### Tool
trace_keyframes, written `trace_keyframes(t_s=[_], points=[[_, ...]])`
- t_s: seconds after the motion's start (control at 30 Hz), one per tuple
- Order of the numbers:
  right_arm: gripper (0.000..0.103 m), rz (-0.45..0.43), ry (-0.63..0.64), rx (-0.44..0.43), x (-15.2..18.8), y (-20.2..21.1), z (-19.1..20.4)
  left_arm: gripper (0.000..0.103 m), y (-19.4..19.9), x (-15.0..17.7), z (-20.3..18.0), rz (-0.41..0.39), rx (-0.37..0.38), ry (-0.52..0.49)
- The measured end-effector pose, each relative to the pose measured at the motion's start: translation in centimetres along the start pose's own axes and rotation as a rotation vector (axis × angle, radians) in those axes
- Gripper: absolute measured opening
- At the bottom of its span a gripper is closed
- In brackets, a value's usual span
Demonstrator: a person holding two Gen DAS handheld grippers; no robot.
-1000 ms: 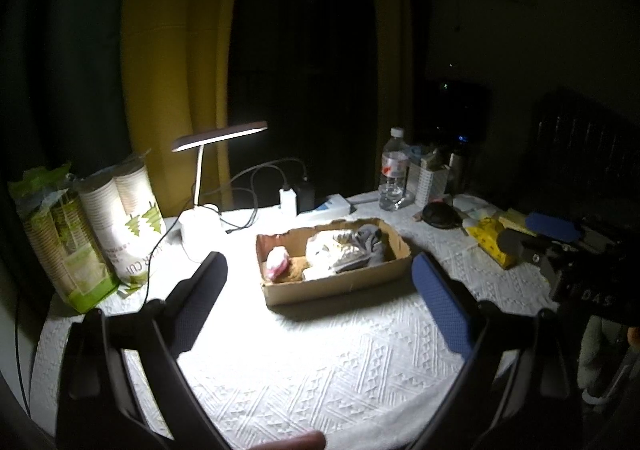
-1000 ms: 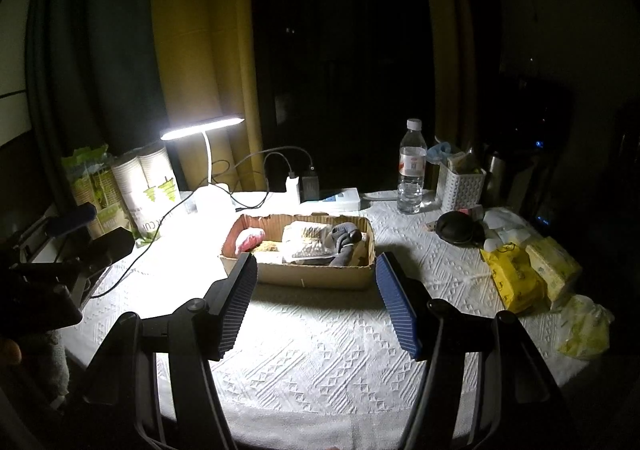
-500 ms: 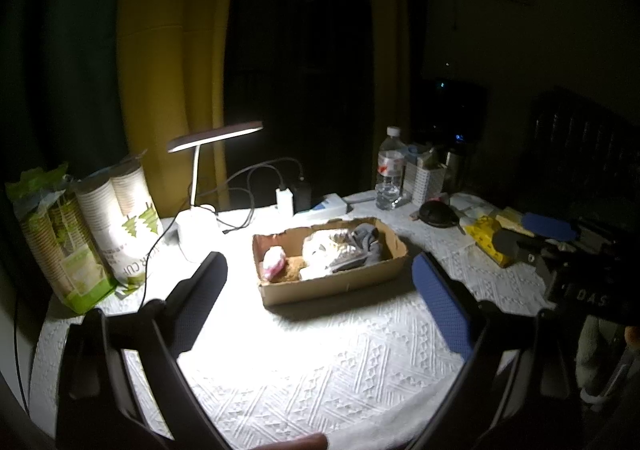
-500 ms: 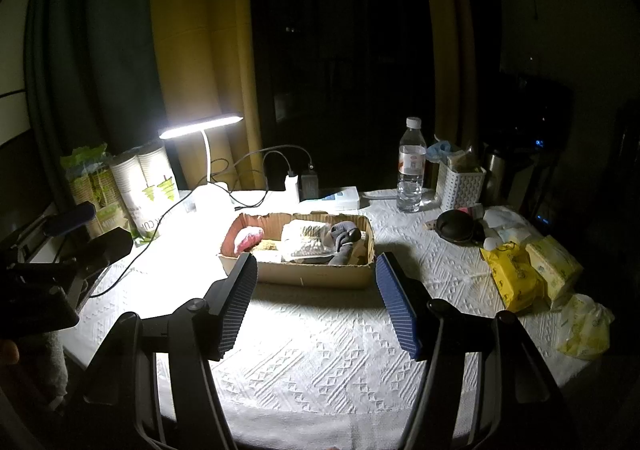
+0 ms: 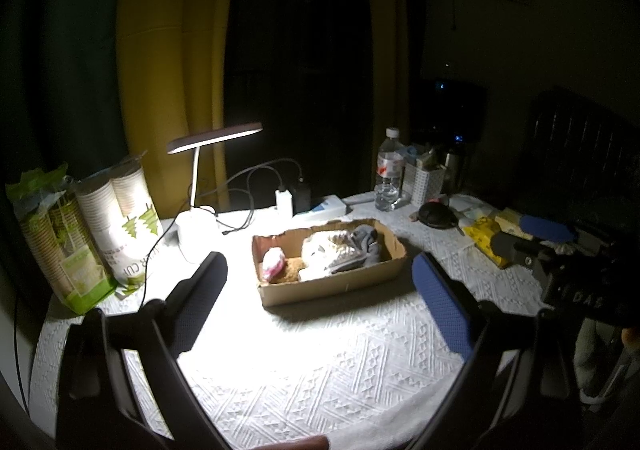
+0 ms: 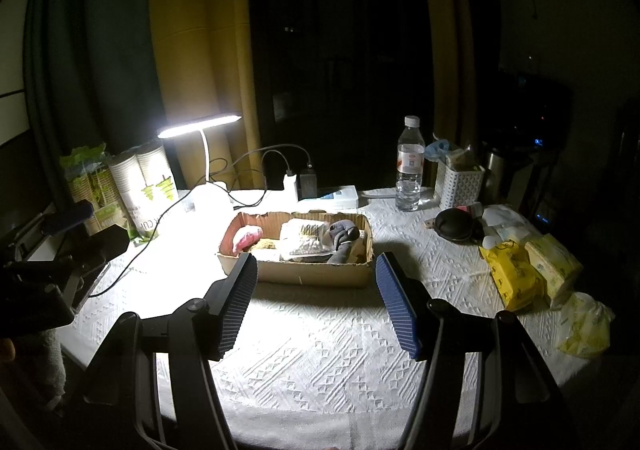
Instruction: Organize soft objects
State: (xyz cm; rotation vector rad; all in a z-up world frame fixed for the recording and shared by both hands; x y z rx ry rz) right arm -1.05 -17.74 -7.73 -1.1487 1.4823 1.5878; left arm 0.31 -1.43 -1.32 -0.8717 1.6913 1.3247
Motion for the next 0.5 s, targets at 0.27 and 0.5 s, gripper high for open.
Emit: trace_keyframes(t_s=[0.27,0.5], points=[[0.065,0.001,0.003,0.002,-0.04,0.03,0.10,0.095,0.28,-0.12,-0.11,-0.013,-0.001,-0.006],[0.065,0.000,0.000,0.001,0.23,0.01,-0.09,0.095,0.24,-0.11,-0.68,-0.014,0.012,-0.014]])
Point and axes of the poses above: each gripper's, at about its wrist camera, not at the fingertips, and y roughly against the way its jaws point, z to its left, x to its underside, the point moved 5 cm from there along -y, roughly the way its jaws point, and after that the axes turned 11 degrees about x, right-handed, at the moved point
